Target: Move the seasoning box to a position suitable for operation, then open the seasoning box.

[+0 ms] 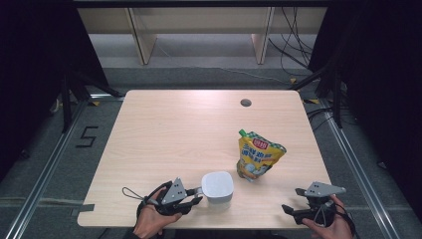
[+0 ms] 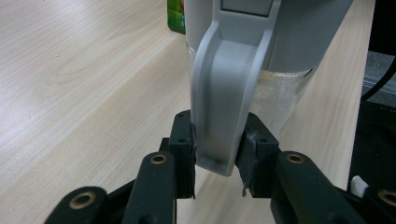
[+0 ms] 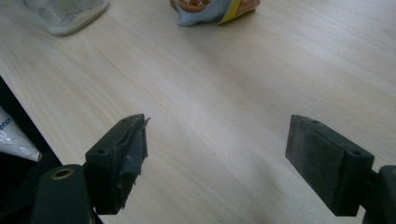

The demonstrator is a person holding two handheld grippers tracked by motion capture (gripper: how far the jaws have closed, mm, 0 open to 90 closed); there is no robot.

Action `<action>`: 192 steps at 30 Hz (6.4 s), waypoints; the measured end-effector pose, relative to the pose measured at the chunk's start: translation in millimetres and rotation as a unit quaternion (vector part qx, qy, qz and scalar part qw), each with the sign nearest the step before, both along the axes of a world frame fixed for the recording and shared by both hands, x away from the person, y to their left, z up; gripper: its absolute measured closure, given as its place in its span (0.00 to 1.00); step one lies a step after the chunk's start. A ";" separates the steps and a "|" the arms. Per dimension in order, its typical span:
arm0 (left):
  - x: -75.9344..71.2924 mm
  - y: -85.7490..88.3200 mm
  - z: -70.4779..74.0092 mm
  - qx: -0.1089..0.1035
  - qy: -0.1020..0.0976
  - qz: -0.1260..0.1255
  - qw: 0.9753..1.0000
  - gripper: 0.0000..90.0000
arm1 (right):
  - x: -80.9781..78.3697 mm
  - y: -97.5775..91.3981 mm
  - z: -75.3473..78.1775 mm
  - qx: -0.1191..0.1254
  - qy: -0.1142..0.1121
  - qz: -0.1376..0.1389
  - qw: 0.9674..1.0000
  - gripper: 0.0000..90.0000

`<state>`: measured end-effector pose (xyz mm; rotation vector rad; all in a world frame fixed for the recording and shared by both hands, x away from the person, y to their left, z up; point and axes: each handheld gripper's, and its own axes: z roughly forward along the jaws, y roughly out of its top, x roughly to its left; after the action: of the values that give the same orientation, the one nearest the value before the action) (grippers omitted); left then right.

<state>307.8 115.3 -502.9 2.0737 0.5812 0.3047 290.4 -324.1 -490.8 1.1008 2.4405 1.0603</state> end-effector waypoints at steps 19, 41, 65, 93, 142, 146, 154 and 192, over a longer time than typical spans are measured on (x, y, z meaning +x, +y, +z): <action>0.2 0.5 2.1 0.012 0.001 0.019 1.000 0.67 | 1.4 1.6 -0.2 -0.007 0.000 0.000 1.000 0.24; -14.7 2.4 58.5 -0.060 0.027 0.070 0.995 0.34 | 4.4 3.0 -1.6 -0.005 -0.001 0.007 1.000 0.24; -8.4 -24.8 85.7 -0.068 -0.007 0.057 0.996 0.74 | 3.8 8.8 -0.5 -0.011 0.005 0.008 1.000 0.24; -4.5 -16.9 67.5 -0.077 -0.015 0.069 0.995 0.99 | 6.0 8.8 -1.2 -0.015 -0.003 0.019 1.000 0.24; -10.7 -13.5 64.9 -0.082 -0.020 0.082 0.993 0.99 | -4.5 23.9 16.4 0.024 -0.061 0.076 0.995 0.70; -10.5 -13.0 64.6 -0.083 -0.021 0.080 0.993 0.99 | -4.2 25.8 17.9 0.027 -0.072 0.081 0.994 0.74; -11.5 -12.5 63.7 -0.088 -0.018 0.086 0.992 0.99 | -5.2 30.0 21.5 0.032 -0.084 0.086 0.992 0.78; -11.2 -2.8 56.6 -0.100 -0.012 0.092 0.991 0.99 | 10.4 114.0 47.0 0.109 -0.111 0.179 0.971 1.00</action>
<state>296.6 112.5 -446.3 1.8245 0.7581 0.3616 300.8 -210.0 -443.8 0.5623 2.4341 1.5013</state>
